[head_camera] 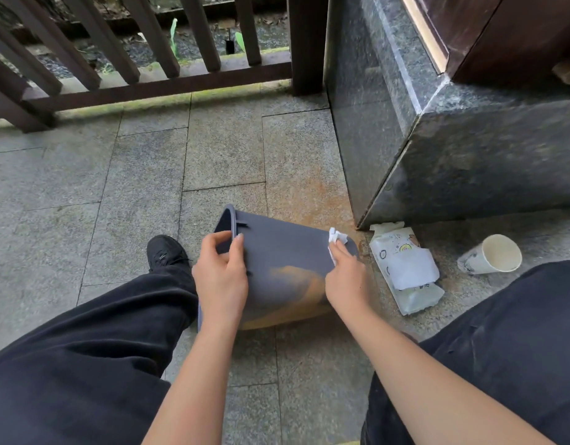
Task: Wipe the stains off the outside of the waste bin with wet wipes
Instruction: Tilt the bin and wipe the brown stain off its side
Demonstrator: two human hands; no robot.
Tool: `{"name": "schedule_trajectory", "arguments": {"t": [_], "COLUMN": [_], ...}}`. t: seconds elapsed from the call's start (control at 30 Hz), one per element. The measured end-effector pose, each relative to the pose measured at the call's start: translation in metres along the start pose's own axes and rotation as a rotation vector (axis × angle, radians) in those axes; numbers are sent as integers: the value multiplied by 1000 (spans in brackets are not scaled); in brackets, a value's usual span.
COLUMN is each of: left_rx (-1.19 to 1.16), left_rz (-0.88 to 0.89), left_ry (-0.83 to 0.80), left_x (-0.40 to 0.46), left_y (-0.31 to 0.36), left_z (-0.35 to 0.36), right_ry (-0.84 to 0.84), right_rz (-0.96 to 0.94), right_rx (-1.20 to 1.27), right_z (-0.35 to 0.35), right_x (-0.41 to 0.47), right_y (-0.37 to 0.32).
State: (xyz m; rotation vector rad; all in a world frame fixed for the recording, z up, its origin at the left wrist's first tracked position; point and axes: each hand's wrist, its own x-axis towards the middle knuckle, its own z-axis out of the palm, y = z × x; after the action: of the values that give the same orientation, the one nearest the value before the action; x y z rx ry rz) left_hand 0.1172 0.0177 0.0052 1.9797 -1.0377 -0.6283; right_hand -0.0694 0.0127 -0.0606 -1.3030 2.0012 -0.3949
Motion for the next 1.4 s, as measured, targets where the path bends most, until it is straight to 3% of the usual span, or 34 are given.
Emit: {"name": "schedule_trajectory", "arguments": {"t": [0.13, 0.3, 0.4, 0.53, 0.63, 0.77, 0.97, 1.1, 1.23, 1.4], "left_rx": [-33, -49, 45, 59, 65, 72, 60, 95, 114, 92], "left_rz": [47, 158, 269, 346, 328, 259, 209, 211, 146, -7], "left_ry": [-67, -445, -506, -452, -353, -294, -248, -174, -171, -197], "left_x": [3, -10, -15, -18, -20, -15, -21, -37, -34, -28], "left_y": [3, -5, -8, -5, -9, -14, -12, -5, -5, -9], "left_z": [4, 10, 10, 13, 14, 13, 11, 14, 12, 13], "right_ry": [-87, -65, -98, -141, -136, -111, 31, 39, -71, -180], "right_rz": [-205, -468, -508, -574, -524, -357, 51, 165, -51, -434], "right_rx": [99, 264, 282, 237, 168, 123, 220, 243, 177, 277], "right_z": [6, 4, 0, 0, 2, 6, 0, -6, -1, 11], "right_x": [-18, -33, -33, -27, -20, -10, 8, 6, -25, -64], "right_y": [-33, -79, -79, -71, -59, -26, 23, 19, -5, -59]}}
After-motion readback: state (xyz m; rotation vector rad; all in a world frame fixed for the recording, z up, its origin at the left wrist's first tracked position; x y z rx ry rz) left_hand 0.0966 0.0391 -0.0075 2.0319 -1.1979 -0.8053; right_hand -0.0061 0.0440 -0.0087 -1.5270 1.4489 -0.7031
